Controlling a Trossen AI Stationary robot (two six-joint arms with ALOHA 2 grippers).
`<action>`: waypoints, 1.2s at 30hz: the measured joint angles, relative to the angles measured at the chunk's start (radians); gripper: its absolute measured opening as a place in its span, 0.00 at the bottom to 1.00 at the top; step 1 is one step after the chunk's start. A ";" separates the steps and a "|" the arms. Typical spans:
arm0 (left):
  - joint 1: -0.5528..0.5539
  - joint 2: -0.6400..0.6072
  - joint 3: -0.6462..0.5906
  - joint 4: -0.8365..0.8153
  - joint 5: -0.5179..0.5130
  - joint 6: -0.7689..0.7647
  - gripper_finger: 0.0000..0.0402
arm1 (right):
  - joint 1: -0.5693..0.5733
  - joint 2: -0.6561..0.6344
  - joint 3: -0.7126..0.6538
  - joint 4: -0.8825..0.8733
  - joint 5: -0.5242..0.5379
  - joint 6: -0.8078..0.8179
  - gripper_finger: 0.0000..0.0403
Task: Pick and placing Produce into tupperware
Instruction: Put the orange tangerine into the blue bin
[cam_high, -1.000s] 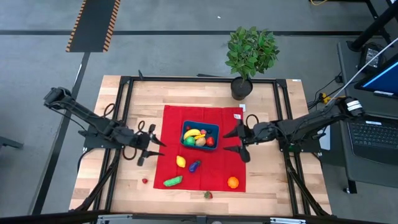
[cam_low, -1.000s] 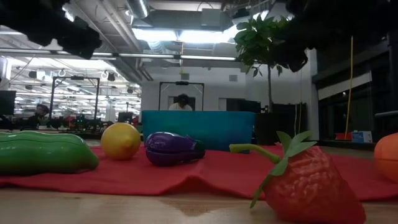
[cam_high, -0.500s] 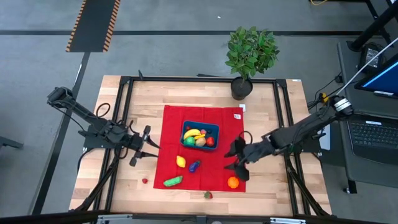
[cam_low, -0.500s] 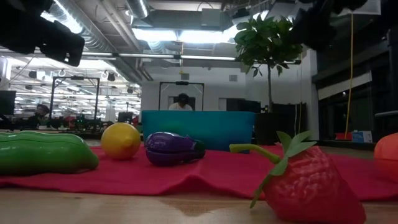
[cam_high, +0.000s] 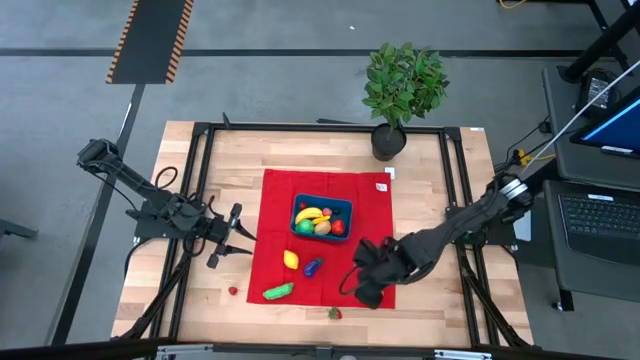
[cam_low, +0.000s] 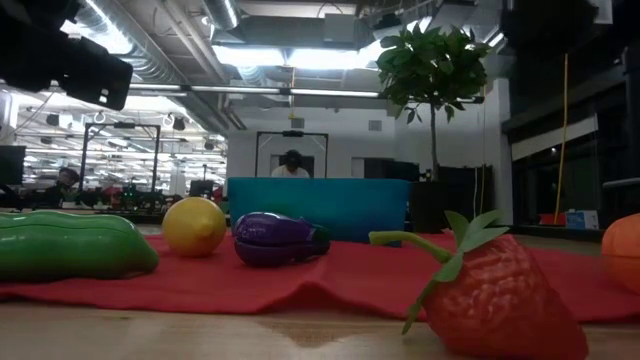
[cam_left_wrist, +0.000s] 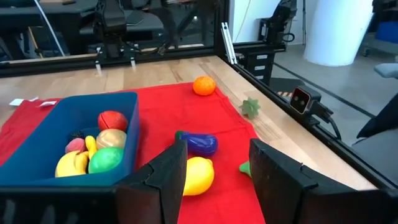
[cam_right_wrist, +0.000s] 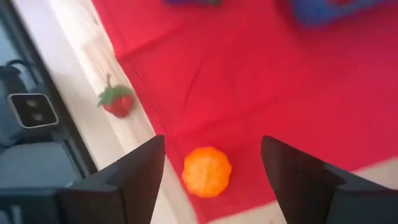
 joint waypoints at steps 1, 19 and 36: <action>0.000 0.000 0.000 -0.003 0.000 0.000 0.41 | 0.000 0.019 0.016 -0.022 -0.018 0.033 0.66; 0.000 0.000 0.000 -0.067 0.000 0.000 0.41 | 0.000 0.139 0.031 -0.015 -0.193 0.196 0.66; 0.000 0.000 0.000 -0.067 0.000 -0.021 0.41 | -0.002 0.139 0.030 0.040 -0.187 0.192 0.66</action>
